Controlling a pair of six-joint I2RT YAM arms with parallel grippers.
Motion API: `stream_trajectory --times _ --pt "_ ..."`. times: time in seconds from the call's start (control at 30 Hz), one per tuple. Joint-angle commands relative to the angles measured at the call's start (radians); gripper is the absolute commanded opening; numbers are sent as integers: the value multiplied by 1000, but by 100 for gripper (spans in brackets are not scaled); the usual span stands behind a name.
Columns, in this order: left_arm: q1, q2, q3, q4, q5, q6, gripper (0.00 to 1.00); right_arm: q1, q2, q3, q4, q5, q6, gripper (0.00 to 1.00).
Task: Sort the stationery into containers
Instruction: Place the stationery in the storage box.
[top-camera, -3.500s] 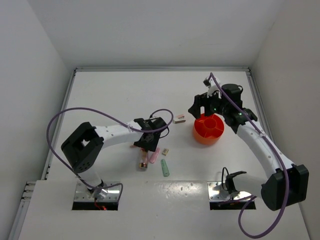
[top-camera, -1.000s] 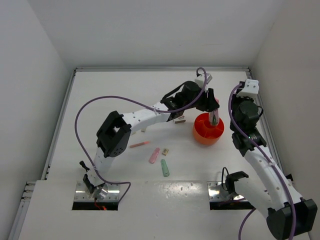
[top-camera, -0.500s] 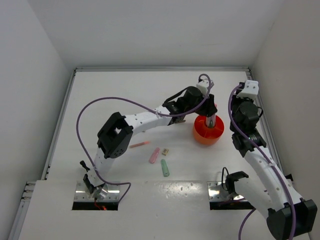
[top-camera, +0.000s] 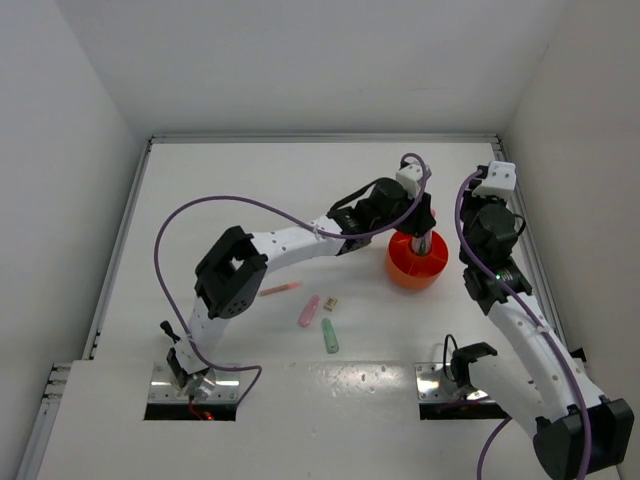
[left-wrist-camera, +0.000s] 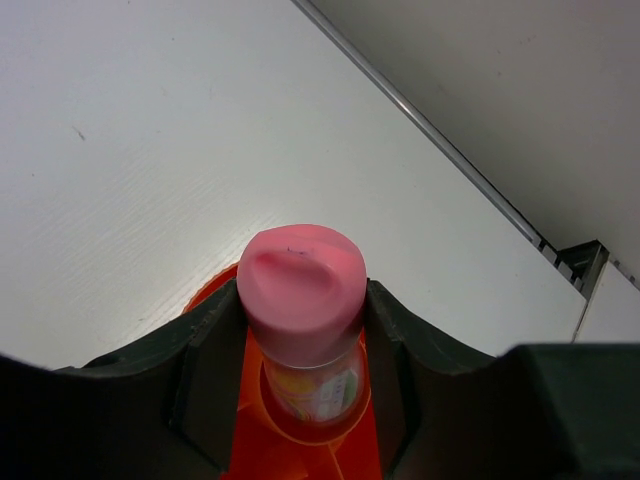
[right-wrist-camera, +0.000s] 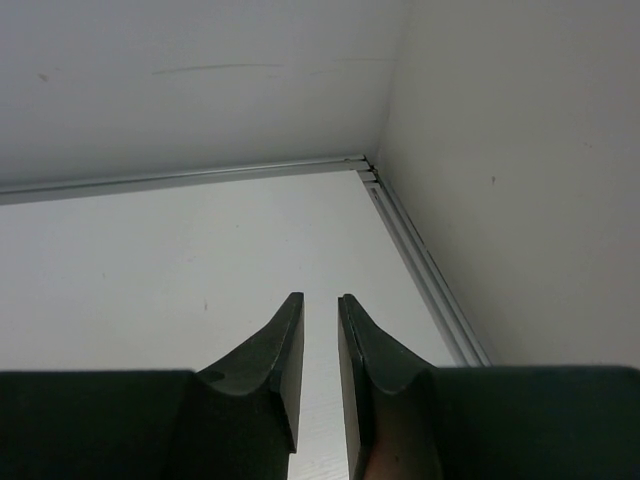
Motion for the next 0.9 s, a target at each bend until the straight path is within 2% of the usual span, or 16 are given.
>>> stream_trajectory --times 0.0,0.03,0.2,0.23,0.33,0.53,0.7,0.87 --pt "-26 -50 -44 15 11 31 19 -2 -12 0 68 -7 -3 21" --pt "-26 -61 -44 15 11 41 23 -2 -12 0 68 -7 -3 21" --pt "-46 -101 -127 72 1 50 31 -2 -12 0 68 -7 -12 22" --pt "-46 -101 -139 81 1 50 36 -2 -12 0 68 -7 -12 23" --pt "-66 -122 -164 92 1 59 43 -2 -12 -9 68 -7 -12 23" --pt "-75 -123 -164 92 1 70 49 -2 -12 -9 68 -7 -12 23" --pt "-85 -123 -164 92 1 79 62 -2 -12 -9 77 -7 -12 24" --pt "-85 -132 -164 82 -39 79 69 -2 -12 -9 77 -7 -12 26"
